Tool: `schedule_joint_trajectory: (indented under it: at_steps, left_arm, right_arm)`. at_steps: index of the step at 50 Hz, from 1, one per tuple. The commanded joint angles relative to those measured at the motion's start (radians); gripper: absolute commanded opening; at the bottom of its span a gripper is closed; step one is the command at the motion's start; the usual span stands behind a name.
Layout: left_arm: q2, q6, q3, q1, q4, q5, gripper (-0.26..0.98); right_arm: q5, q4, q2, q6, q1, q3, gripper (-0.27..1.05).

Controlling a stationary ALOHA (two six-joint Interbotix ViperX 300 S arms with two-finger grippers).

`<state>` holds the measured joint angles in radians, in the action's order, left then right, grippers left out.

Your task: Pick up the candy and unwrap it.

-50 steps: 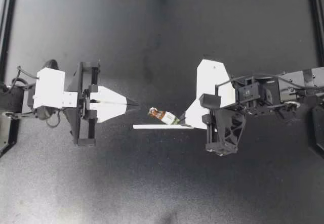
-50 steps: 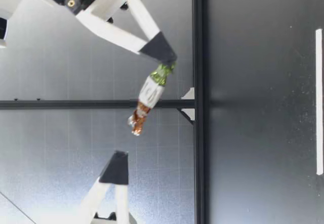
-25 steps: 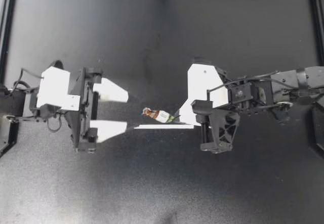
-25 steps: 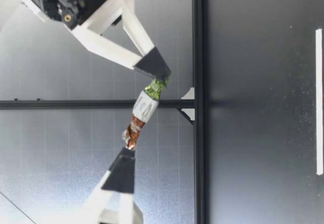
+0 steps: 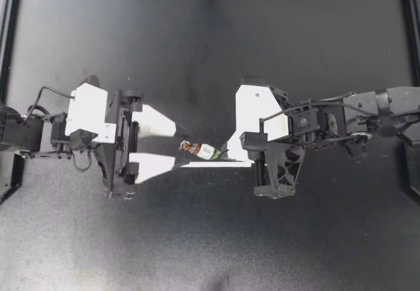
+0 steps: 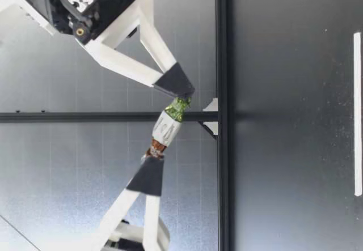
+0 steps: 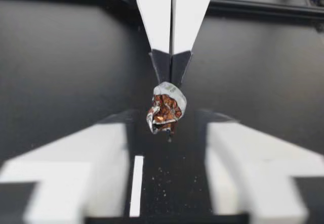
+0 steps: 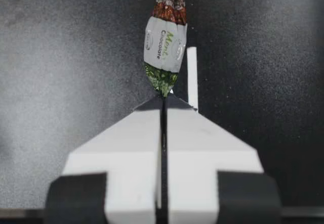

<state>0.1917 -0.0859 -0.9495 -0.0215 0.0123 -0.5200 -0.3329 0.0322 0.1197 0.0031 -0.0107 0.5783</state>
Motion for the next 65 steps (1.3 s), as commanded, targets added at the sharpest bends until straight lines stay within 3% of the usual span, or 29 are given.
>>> schedule_joint_trajectory:
  at_steps: [1,5,11,28,38,49,65]
  left_arm:
    - [0.012,0.000,0.023,-0.003,0.000,-0.009,0.09]
    - [0.017,0.008,0.020,-0.002,0.002,-0.031,-0.06]
    - [0.014,-0.008,0.014,-0.002,0.009,-0.038,-0.14]
    - [0.028,-0.006,-0.009,-0.002,0.018,-0.055,-0.14]
    - [-0.018,0.003,0.015,-0.002,0.018,-0.055,-0.14]
    - [-0.058,0.046,0.060,-0.002,0.020,-0.072,-0.14]
    - [0.003,0.063,0.008,-0.002,0.018,-0.103,-0.14]
  right_arm:
    - [0.003,-0.002,0.009,0.002,0.000,-0.025,-0.16]
    - [0.002,0.000,0.005,0.002,0.000,-0.023,-0.16]
    - [-0.002,0.000,0.008,0.003,0.000,-0.018,-0.16]
    - [0.018,0.002,0.066,0.017,0.000,0.037,-0.16]
    - [0.037,-0.025,0.074,-0.014,0.000,0.012,-0.16]
    - [0.020,-0.130,0.064,-0.020,-0.002,-0.054,-0.16]
    - [-0.038,-0.144,0.107,0.006,-0.003,0.000,-0.16]
